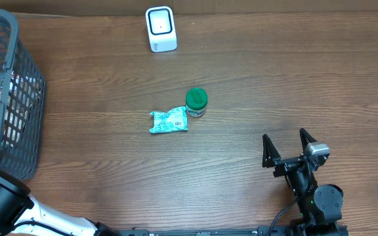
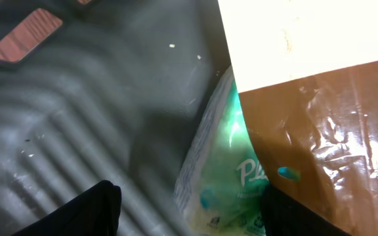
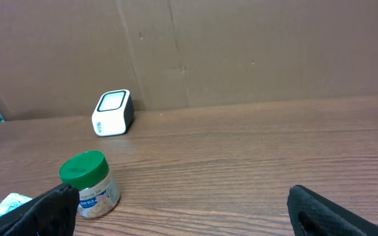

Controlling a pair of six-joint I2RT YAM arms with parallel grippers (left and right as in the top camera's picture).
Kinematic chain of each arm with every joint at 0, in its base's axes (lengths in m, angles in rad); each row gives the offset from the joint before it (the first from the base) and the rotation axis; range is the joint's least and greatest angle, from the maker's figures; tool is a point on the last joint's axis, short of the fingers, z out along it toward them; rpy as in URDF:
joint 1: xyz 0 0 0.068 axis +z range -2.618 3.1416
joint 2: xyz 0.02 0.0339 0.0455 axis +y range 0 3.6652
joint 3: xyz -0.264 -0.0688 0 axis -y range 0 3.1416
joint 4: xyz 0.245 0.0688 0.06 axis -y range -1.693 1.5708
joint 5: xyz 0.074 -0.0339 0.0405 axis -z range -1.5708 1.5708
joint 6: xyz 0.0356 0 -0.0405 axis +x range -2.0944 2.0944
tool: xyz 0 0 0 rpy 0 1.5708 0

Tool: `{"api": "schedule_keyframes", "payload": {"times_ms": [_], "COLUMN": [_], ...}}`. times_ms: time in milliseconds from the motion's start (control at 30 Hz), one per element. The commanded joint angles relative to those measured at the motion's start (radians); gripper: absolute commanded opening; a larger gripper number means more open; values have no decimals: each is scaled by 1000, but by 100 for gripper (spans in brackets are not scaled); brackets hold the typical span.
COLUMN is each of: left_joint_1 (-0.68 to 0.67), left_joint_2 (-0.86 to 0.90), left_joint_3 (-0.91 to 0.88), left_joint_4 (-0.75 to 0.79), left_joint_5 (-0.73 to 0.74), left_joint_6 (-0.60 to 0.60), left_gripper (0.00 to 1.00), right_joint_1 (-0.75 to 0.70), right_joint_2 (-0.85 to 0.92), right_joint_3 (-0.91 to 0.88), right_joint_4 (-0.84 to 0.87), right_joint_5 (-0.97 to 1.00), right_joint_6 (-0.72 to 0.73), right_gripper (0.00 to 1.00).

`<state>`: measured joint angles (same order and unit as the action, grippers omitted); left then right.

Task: Scan the item barcode
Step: 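Move the left gripper back into the basket, then reach toward the Kleenex tissue pack in the basket with the left gripper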

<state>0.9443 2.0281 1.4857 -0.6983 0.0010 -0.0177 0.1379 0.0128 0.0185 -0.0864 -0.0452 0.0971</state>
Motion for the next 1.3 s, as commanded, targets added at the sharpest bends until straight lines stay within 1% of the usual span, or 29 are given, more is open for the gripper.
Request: {"api": "schedule_keyframes", "payload": {"times_ms": [0,33,100,133,233,267,300,400,500,567,667,833,1133,1267], "left_joint_1": [-11,-11,-14,-16,-16,-16,-16,-16,-16,-16,-16,-16,-16,-16], "left_joint_2": [75,82,96,104,114,114,114,114,106,87,42,-77,-317,-373], "left_joint_3": [-6,-6,-6,-6,-6,-6,-6,-4,11,33,90,177,199,199], "left_joint_4": [-2,-2,-2,-2,-1,0,0,-9,-49,-84,-149,-227,-229,-230], "left_joint_5": [26,26,26,26,41,48,53,53,53,52,52,52,55,127], "left_joint_6": [34,34,34,33,32,32,32,30,29,0,-50,-95,-163,-177], "left_gripper": [70,68,59,52,17,10,4,4,4,4,4,4,4,4], "right_joint_1": [-3,-3,-3,-3,-3,-3,-3,-3,-3,-3,-3,-3,-3,-3], "right_joint_2": [-10,-10,-10,-10,-10,-10,-10,-10,-10,-10,-10,-10,-10,-10], "right_joint_3": [-11,-11,-11,-11,-11,-11,-11,-11,-11,-11,-11,-11,-11,-11], "right_joint_4": [5,5,5,5,5,5,5,5,5,5,5,5,5,5], "right_joint_5": [-2,-2,-2,-2,-2,-2,-2,-2,-2,-2,-2,-2,-2,-2], "right_joint_6": [3,3,3,3,3,3,3,3,3,3,3,3,3,3], "right_gripper": [100,100,100,100,100,100,100,100,100,100,100,100,100,100]}}
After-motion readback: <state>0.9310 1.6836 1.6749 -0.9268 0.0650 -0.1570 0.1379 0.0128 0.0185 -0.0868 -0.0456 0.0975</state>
